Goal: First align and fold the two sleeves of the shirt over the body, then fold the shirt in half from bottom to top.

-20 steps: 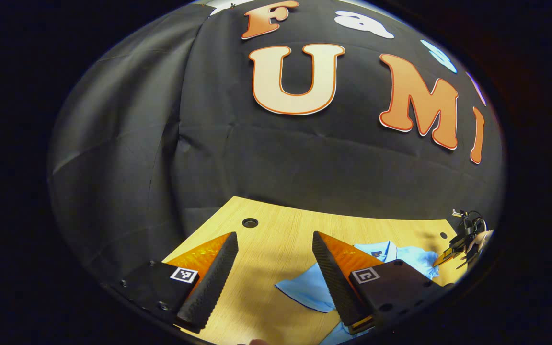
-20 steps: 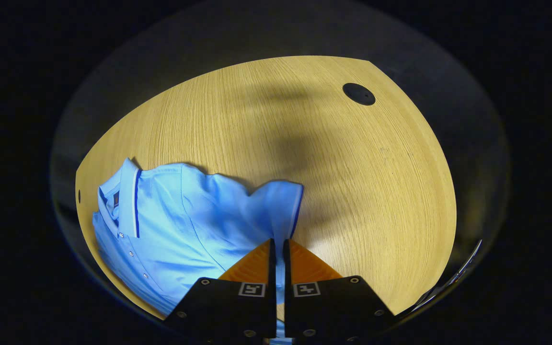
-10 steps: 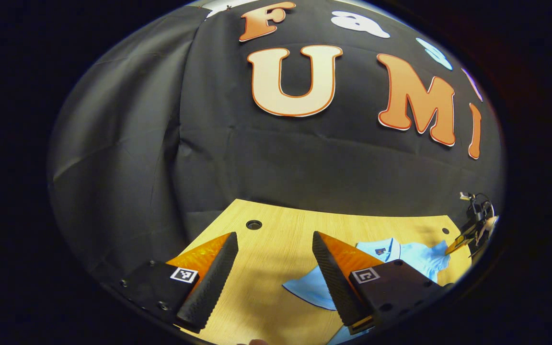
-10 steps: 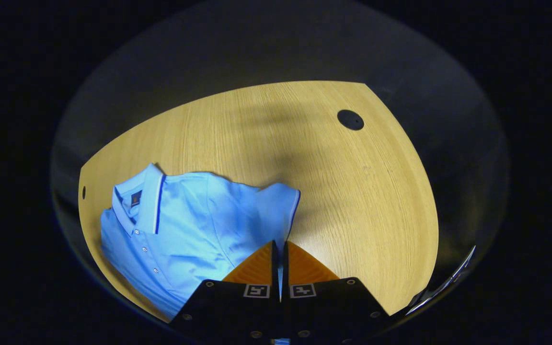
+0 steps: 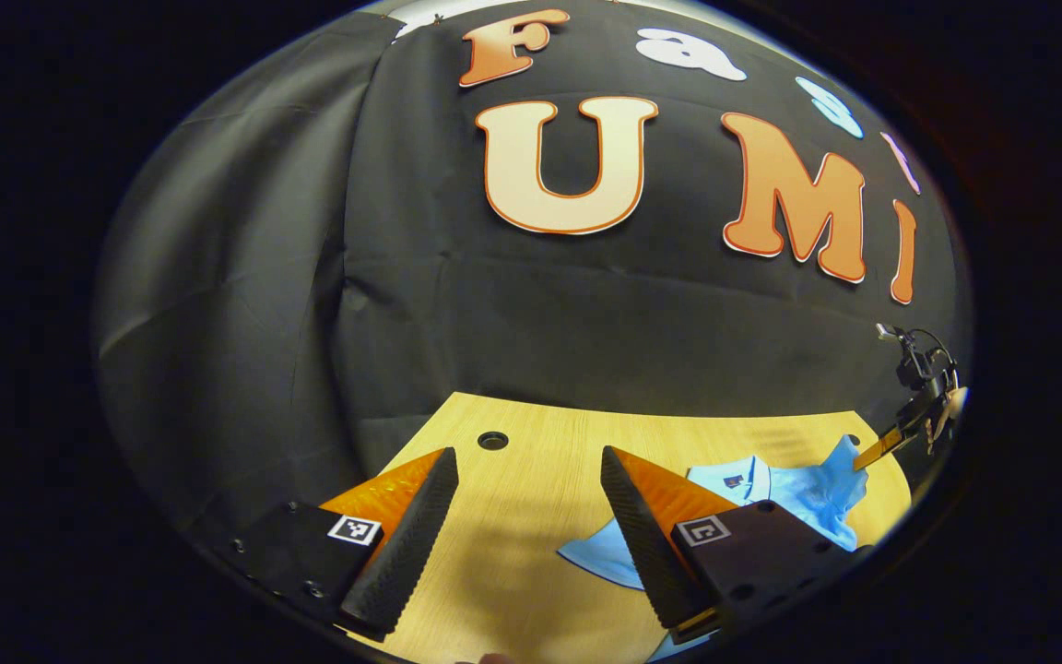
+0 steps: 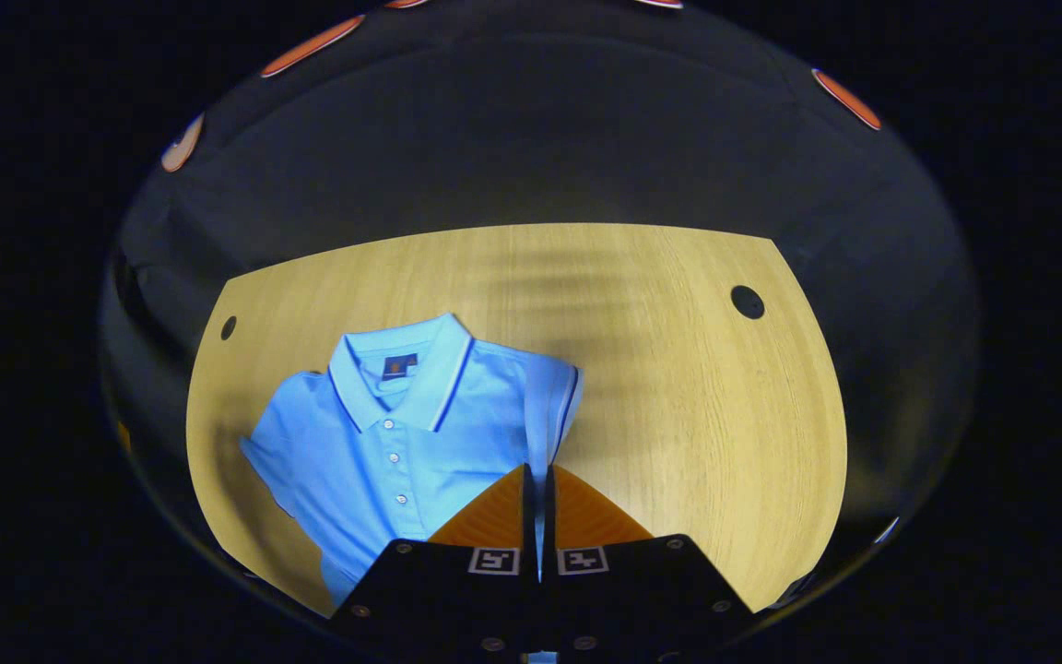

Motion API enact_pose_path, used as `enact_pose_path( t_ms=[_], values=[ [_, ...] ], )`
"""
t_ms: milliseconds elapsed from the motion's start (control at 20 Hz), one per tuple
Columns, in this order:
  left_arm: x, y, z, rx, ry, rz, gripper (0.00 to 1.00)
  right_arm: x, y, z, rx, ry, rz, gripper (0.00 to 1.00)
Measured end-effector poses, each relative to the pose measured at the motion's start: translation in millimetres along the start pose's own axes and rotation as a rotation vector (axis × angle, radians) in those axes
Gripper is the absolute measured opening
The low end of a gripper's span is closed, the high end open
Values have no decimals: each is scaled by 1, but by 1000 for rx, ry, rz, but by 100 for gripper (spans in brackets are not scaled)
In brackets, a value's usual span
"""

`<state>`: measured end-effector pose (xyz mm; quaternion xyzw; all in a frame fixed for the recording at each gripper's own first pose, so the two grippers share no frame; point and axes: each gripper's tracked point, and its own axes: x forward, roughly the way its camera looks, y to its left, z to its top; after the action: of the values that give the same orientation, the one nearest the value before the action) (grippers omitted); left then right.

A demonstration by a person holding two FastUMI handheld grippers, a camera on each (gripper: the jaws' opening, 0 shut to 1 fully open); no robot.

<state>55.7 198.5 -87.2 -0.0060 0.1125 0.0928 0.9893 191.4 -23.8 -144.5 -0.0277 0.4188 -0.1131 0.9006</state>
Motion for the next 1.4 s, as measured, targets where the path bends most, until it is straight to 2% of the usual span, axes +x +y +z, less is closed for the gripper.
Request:
enact_pose_path(
  t_ms=[300, 450, 550, 600, 650, 700, 750, 800, 850, 950, 1200, 1400],
  values=[
    [0, 37, -12, -11, 19, 20, 100, 6, 67, -9, -58, 4, 75, 1],
    [2, 45, -16, -5, 31, 20, 100, 9, 106, -18, -58, 18, 150, 3],
    [3, 44, -16, -2, 33, 19, 100, 7, 120, -23, -48, 31, 186, 12],
    [3, 44, -17, 4, 32, 21, 100, 5, 125, -25, -30, 45, 196, 23],
    [3, 43, -16, 7, 31, 17, 100, 4, 126, -25, -23, 45, 201, 26],
    [3, 40, -16, 6, 30, 13, 100, 3, 124, -21, -27, 29, 195, 38],
    [3, 37, -15, 4, 33, 9, 100, 1, 119, -19, -33, 11, 182, 42],
    [3, 35, -17, 1, 38, 6, 100, 0, 115, -16, -33, -2, 167, 70],
    [3, 32, -18, -2, 45, 5, 100, -5, 111, -15, -22, -10, 161, 76],
    [4, 22, -18, -9, 52, 3, 100, -10, 104, -10, 19, -35, 158, 100],
    [6, -13, -25, 10, 112, -5, 100, -26, 82, -11, 22, -79, 161, 99],
    [10, -52, -36, -69, 237, -47, 100, -40, 58, -13, 54, -95, 193, 99]
  ],
)
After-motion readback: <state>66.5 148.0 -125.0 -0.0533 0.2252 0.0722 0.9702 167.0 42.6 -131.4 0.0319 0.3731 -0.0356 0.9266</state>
